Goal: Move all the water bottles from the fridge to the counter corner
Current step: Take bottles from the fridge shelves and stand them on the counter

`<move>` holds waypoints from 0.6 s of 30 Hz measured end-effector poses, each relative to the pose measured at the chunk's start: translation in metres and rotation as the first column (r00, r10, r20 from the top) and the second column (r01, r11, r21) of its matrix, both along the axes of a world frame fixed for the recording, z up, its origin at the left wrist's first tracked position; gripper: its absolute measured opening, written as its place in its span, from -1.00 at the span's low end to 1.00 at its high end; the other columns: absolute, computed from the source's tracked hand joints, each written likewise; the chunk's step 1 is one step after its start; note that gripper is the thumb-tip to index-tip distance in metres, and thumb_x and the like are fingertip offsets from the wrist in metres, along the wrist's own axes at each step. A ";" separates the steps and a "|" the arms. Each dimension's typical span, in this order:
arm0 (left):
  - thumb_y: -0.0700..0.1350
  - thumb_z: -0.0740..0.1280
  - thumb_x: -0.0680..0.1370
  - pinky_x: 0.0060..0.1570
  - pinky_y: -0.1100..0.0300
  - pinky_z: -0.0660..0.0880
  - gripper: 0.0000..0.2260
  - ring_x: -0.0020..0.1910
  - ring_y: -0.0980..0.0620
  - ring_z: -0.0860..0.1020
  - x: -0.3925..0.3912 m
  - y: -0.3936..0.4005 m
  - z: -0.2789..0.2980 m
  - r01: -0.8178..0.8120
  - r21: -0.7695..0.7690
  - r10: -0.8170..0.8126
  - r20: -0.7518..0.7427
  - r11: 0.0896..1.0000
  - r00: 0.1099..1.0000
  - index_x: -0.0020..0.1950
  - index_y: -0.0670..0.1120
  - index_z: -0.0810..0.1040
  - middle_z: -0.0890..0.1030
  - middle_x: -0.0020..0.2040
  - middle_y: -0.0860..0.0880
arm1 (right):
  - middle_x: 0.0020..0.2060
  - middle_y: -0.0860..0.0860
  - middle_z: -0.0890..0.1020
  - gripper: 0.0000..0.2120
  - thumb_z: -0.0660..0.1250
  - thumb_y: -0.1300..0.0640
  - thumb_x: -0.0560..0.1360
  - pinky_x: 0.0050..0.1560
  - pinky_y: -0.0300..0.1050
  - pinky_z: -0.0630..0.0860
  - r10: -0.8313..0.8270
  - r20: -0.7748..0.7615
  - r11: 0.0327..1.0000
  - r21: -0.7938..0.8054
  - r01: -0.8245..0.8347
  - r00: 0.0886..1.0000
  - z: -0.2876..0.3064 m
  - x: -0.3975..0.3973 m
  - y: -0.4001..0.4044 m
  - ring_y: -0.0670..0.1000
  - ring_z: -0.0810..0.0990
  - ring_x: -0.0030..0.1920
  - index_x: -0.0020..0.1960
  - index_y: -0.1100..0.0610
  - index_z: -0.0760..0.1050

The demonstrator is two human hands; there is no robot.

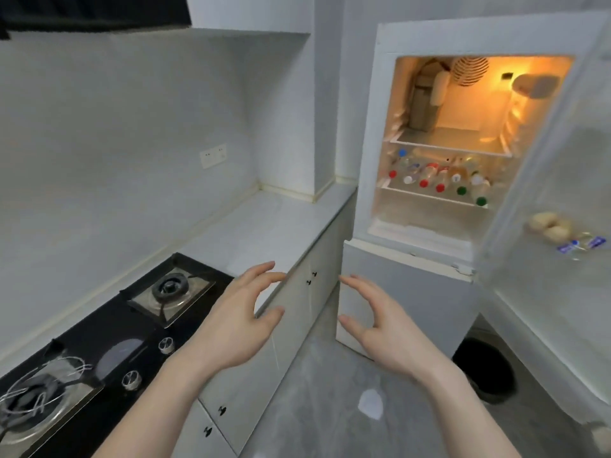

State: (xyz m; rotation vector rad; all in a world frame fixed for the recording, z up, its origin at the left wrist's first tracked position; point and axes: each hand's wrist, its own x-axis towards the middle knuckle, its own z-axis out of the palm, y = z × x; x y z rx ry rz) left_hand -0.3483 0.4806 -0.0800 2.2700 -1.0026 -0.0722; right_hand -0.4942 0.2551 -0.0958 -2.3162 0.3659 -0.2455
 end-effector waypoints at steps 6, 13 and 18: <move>0.01 0.36 0.59 0.41 0.30 0.20 -0.56 0.52 0.24 0.24 0.012 -0.117 0.004 0.200 0.058 -0.202 0.028 0.978 0.979 0.45 0.27 0.41 0.24 0.56 0.30 | 0.62 -0.28 0.16 -0.42 0.31 -0.07 0.65 0.60 -0.19 0.09 -0.182 -0.004 0.983 0.007 0.182 0.983 -0.002 -0.034 -0.077 -0.23 0.10 0.61 0.60 -0.28 0.19; 0.07 0.34 0.58 0.46 0.19 0.28 -0.55 0.48 0.33 0.25 0.040 -0.224 -0.003 0.394 0.054 -0.395 0.008 0.918 0.919 0.46 0.29 0.39 0.20 0.56 0.35 | 0.61 -0.28 0.17 -0.40 0.36 -0.04 0.62 0.53 -0.30 0.09 -0.351 0.013 0.936 -0.014 0.351 0.936 -0.003 -0.035 -0.148 -0.25 0.13 0.60 0.59 -0.27 0.21; 0.01 0.37 0.59 0.48 0.11 0.31 -0.56 0.52 0.27 0.22 0.082 -0.290 -0.001 0.460 0.021 -0.460 -0.009 0.888 0.888 0.45 0.28 0.41 0.22 0.55 0.33 | 0.60 -0.31 0.17 -0.41 0.36 -0.04 0.63 0.50 -0.36 0.03 -0.423 0.019 0.906 -0.001 0.423 0.906 0.002 -0.002 -0.197 -0.35 0.07 0.56 0.58 -0.28 0.22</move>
